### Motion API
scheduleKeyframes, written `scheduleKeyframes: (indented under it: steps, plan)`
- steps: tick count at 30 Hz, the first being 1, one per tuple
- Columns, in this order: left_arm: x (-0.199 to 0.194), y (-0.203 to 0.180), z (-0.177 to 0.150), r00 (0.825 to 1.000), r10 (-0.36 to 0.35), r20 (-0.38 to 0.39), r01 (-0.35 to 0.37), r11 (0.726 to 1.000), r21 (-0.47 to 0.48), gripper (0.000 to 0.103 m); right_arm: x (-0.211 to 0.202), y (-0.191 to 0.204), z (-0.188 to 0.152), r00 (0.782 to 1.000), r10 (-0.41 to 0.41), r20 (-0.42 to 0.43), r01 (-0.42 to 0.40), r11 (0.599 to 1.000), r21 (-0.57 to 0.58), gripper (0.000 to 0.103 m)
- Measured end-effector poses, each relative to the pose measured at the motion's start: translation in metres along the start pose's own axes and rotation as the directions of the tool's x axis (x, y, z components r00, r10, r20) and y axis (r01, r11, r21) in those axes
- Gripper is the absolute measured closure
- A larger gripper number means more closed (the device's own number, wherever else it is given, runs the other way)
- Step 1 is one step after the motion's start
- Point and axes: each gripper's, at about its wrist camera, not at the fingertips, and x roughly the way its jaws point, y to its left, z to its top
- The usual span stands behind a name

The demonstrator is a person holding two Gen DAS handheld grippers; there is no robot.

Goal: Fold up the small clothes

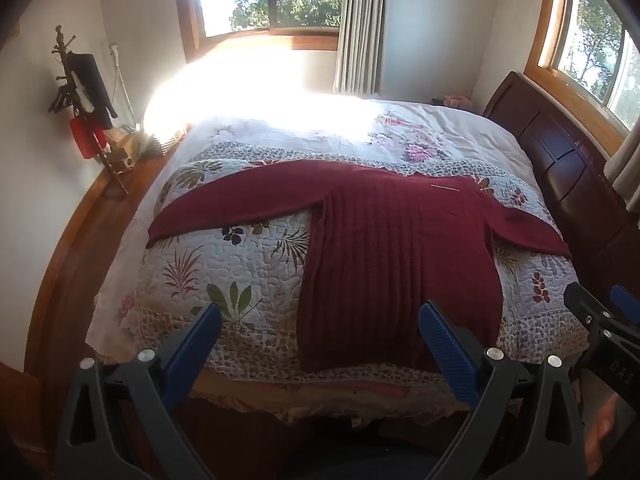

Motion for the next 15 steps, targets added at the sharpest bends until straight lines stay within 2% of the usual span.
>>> scheduleKeyframes:
  steps: [15]
  plan:
    - [0.0024, -0.0033, 0.0034, 1.000, -0.004, -0.003, 0.004, 1.000, -0.001, 0.004, -0.0030, 0.0014, 0.0037, 1.000, -0.020, 0.007, 0.020, 1.000, -0.015, 0.003]
